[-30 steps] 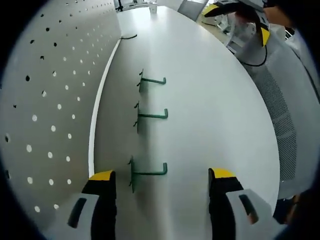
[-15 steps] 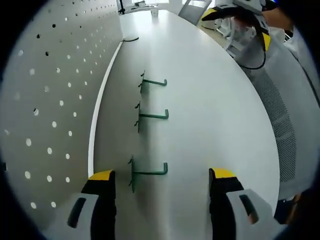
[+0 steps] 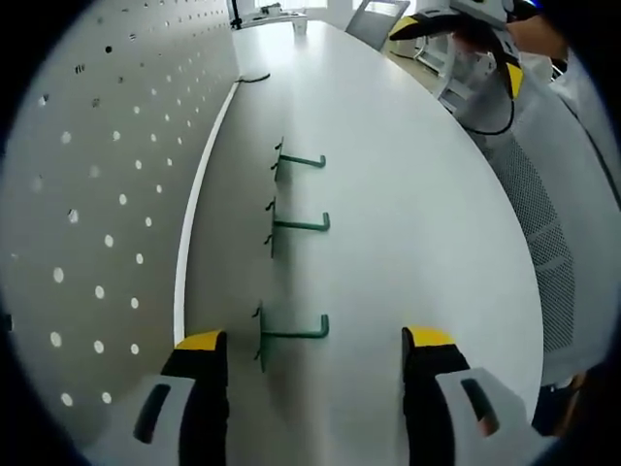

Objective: Insert the hook assembly into the mounting plate slot until the hook locks in place.

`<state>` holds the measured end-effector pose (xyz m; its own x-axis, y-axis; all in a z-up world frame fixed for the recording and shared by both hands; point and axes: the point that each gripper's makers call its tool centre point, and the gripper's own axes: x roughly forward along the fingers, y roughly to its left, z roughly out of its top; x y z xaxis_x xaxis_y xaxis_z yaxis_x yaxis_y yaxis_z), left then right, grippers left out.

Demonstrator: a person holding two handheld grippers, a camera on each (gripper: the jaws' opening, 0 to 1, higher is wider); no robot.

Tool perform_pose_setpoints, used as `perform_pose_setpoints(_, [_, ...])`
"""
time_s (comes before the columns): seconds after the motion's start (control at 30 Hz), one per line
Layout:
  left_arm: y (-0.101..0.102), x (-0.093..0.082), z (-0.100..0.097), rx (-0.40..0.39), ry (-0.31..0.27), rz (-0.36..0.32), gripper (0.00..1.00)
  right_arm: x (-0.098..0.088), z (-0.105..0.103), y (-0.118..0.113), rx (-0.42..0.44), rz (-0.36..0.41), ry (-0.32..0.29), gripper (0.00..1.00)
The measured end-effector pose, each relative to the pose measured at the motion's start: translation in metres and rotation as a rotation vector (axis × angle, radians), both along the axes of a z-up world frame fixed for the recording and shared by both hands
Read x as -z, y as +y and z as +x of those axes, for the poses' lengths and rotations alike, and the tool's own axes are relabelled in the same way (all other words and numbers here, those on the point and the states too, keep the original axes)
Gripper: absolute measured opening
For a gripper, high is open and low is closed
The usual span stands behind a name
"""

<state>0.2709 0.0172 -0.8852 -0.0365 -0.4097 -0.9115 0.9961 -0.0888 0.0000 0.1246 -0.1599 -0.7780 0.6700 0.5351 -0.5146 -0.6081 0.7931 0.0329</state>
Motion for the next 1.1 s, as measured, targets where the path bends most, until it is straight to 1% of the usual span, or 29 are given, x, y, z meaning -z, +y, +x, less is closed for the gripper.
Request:
perform_pose_setpoints(0.1, [0.0, -0.001, 0.002, -0.012, 0.001, -0.005, 0.72, 0.0, -0.001, 0.0, 0.001, 0.001, 0.001, 0.86])
perform_pose_setpoints(0.17, [-0.001, -0.002, 0.006, -0.038, 0.001, -0.015, 0.67, 0.0, -0.001, 0.0, 0.003, 0.004, 0.002, 0.85])
perform_pose_setpoints(0.23, [0.001, -0.003, 0.008, -0.043, 0.0, -0.014, 0.62, 0.0, 0.0, 0.0, 0.005, 0.006, 0.001, 0.85])
perform_pose_setpoints(0.4, [0.003, -0.004, 0.008, -0.048, -0.003, -0.015, 0.57, -0.002, 0.001, -0.002, 0.014, 0.012, 0.0, 0.85])
perform_pose_setpoints(0.53, [0.008, -0.005, 0.012, -0.05, -0.004, -0.011, 0.44, -0.003, 0.001, -0.001, 0.017, 0.017, -0.001, 0.85])
perform_pose_setpoints(0.7, [0.008, -0.005, 0.013, -0.065, -0.006, -0.018, 0.41, -0.003, 0.002, -0.001, 0.018, 0.022, -0.003, 0.84])
perform_pose_setpoints(0.77, [0.008, -0.005, 0.016, -0.08, -0.008, -0.018, 0.37, -0.003, 0.002, 0.0, 0.017, 0.023, -0.002, 0.84])
perform_pose_setpoints(0.83, [0.007, -0.006, 0.022, -0.128, -0.01, -0.026, 0.32, -0.003, 0.002, -0.001, 0.018, 0.023, 0.0, 0.83])
perform_pose_setpoints(1.1, [0.007, -0.005, 0.027, -0.143, -0.022, -0.013, 0.23, -0.004, 0.003, -0.002, 0.028, 0.028, -0.001, 0.83])
